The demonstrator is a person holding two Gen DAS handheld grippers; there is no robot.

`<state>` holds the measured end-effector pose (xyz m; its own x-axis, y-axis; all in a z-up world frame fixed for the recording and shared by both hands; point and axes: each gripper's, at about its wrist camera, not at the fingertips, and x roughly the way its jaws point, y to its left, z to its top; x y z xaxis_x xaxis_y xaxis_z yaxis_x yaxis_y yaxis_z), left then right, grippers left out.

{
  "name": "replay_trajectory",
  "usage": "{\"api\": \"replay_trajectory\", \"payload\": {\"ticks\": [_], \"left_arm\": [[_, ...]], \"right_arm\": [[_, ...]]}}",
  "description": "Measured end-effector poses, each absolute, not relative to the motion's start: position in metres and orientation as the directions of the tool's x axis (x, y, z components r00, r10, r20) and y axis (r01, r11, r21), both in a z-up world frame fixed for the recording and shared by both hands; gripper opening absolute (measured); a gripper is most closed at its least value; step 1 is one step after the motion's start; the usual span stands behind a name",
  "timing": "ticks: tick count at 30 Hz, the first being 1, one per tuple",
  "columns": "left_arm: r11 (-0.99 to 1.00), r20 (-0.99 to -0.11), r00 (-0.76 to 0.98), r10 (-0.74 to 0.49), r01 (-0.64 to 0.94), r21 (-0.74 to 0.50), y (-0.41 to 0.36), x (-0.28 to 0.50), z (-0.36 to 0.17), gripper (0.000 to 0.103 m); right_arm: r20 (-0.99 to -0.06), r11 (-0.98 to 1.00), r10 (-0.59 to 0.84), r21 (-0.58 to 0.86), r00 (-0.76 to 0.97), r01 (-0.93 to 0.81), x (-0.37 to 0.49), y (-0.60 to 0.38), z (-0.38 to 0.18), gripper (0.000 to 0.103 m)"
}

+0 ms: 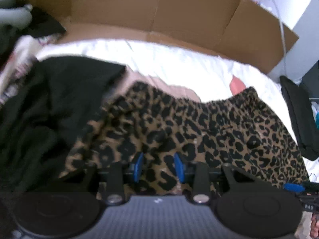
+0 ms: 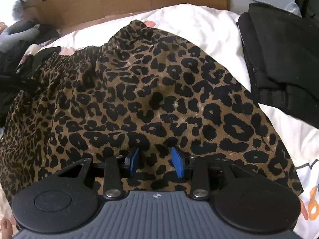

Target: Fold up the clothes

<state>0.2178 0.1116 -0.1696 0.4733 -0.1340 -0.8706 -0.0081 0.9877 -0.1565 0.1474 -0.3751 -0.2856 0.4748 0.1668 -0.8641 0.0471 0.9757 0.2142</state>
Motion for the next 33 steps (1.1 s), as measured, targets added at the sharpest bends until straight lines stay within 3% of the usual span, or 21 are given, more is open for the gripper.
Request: {"api": "replay_trajectory", "payload": {"ticks": [5,8,10,14,21,27,33], "left_arm": [[0.993,-0.846,0.527,-0.082,-0.034,-0.117,0.14,0.186,-0.13,0.058],[0.995,-0.847,0.531,-0.039,-0.061,-0.084,0.158,0.164,-0.118,0.059],[0.991,-0.837,0.547,-0.015,-0.101,-0.083,0.173,0.147,-0.107,0.059],[0.982,-0.806,0.59,0.031,-0.169,-0.086,0.196,0.114,-0.083,0.071],[0.973,-0.817,0.573,0.06,-0.215,-0.08,0.221,0.076,-0.081,0.071],[0.968,-0.847,0.527,0.065,-0.241,-0.076,0.225,0.05,-0.115,0.068],[0.96,-0.863,0.503,0.049,-0.262,-0.098,0.235,0.034,-0.144,0.062]], "right_arm": [[-0.83,0.97,0.177,0.238,0.529,0.049,0.141,-0.364,-0.252,0.043],[-0.817,0.975,0.189,0.222,0.545,-0.006,0.135,-0.347,-0.232,0.044],[-0.807,0.971,0.211,0.238,0.552,-0.023,0.131,-0.338,-0.22,0.045],[-0.79,0.964,0.235,0.262,0.566,-0.035,0.125,-0.326,-0.201,0.053],[-0.779,0.962,0.24,0.269,0.579,-0.036,0.104,-0.312,-0.18,0.068],[-0.785,0.978,0.182,0.207,0.593,-0.027,0.087,-0.305,-0.173,0.068],[-0.817,0.972,0.178,0.234,0.549,0.033,0.07,-0.302,-0.179,0.068]]}}
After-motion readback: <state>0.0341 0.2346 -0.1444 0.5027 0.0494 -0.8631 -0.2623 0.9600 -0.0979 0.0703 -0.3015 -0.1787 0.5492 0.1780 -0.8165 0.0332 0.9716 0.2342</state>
